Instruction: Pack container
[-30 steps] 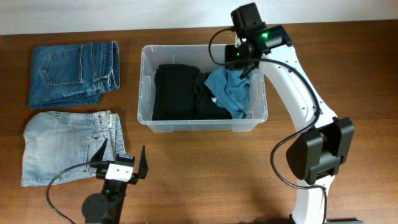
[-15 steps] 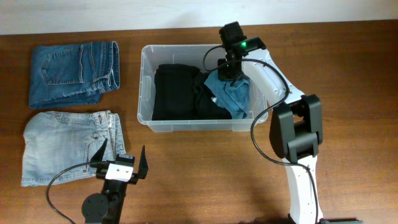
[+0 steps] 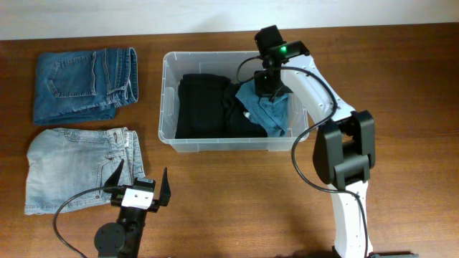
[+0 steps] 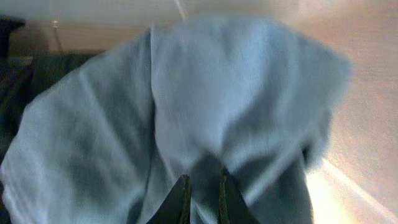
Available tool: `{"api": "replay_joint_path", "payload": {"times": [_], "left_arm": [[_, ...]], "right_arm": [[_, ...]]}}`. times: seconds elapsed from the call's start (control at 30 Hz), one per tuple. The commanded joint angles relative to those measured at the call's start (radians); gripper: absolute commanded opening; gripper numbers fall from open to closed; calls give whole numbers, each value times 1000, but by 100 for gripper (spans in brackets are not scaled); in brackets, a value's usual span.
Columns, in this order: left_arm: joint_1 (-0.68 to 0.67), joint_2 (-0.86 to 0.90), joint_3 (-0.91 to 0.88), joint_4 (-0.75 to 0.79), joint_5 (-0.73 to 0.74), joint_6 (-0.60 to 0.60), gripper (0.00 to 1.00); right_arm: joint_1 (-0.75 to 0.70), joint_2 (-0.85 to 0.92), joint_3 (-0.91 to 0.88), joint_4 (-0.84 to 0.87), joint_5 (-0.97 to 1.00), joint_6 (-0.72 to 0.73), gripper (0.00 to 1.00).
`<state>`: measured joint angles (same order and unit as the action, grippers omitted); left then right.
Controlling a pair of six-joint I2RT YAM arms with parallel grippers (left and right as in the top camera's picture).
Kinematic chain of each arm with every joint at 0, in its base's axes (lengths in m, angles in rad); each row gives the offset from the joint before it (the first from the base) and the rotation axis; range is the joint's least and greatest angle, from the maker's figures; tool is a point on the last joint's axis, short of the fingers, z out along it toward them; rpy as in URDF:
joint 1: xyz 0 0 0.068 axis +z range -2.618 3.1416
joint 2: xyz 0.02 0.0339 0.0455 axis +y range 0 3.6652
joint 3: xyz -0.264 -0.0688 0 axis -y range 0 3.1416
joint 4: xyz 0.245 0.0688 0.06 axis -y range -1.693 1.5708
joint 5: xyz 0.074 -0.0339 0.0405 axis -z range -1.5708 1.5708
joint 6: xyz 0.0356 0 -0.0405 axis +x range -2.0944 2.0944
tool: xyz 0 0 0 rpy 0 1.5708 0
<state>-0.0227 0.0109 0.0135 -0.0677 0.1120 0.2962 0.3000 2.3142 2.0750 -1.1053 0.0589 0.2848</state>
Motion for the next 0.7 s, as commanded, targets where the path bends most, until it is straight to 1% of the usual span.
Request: {"api": "replay_joint_path", "payload": {"times": [0.0, 0.1, 0.2, 0.3, 0.53, 0.67], "left_arm": [[6, -6, -5, -2, -4, 9, 99], [6, -6, -5, -2, -4, 8, 99], [6, -6, -5, -2, -4, 9, 99], [6, -6, -5, -2, -4, 9, 99], [6, -6, -5, -2, -4, 9, 100], [6, -6, -5, -2, -4, 9, 100]], "right_arm": [[-8, -99, 34, -54, 5, 5, 11], [-8, -93, 26, -95, 5, 5, 12], [-6, -80, -11, -82, 5, 5, 12], [-6, -66, -56, -46, 5, 5, 12], [-6, -63, -197, 98, 5, 5, 12], [-6, -63, -232, 120, 5, 5, 11]]}}
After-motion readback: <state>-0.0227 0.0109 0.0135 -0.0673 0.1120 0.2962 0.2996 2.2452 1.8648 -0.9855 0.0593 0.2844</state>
